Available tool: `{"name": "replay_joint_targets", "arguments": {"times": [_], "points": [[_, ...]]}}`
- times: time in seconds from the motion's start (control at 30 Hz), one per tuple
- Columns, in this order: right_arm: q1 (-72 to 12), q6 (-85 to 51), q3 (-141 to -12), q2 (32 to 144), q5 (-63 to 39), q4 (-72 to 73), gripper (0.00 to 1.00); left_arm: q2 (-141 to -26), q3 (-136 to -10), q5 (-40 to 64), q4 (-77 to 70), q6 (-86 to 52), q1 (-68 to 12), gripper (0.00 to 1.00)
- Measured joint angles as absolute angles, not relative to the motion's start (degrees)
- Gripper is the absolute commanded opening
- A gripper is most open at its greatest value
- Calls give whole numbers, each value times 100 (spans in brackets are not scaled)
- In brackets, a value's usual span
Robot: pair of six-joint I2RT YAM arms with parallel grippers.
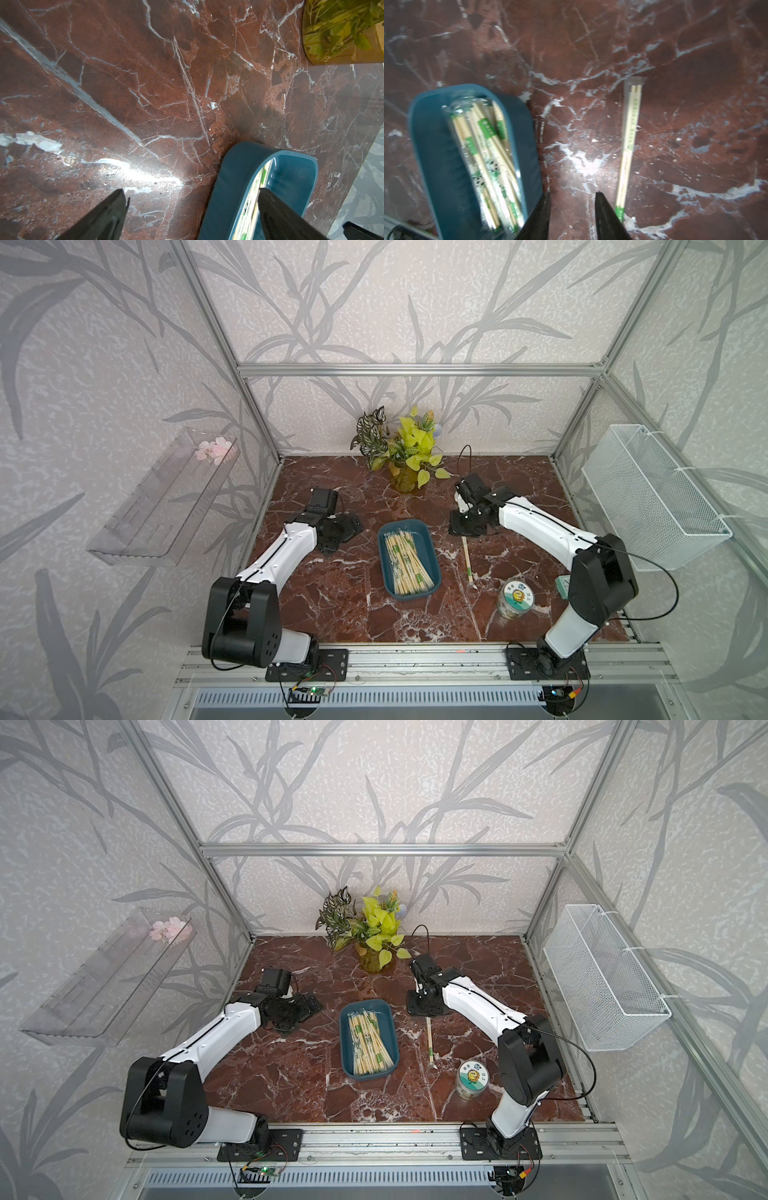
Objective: Take the paired disposable chopsticks out of the storage box
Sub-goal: Place the paired disposable chopsticks at the center of the board, then pick up the paired disposable chopsticks from the storage box.
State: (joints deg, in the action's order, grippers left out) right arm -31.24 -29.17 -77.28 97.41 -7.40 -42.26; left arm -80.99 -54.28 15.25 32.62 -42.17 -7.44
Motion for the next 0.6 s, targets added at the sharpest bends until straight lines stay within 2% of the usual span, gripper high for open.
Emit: {"name": "replay_joint_targets", "arguments": {"times": [0.33, 0.6], "points": [[-4364, -2845, -8412, 10193, -867, -4163, 37, -8099, -5428, 1511, 3260, -4154, -744, 99], [-4617, -2650, -8503, 10947, -770, -4244, 34, -8099, -5428, 1516, 3256, -4154, -742, 99]]}}
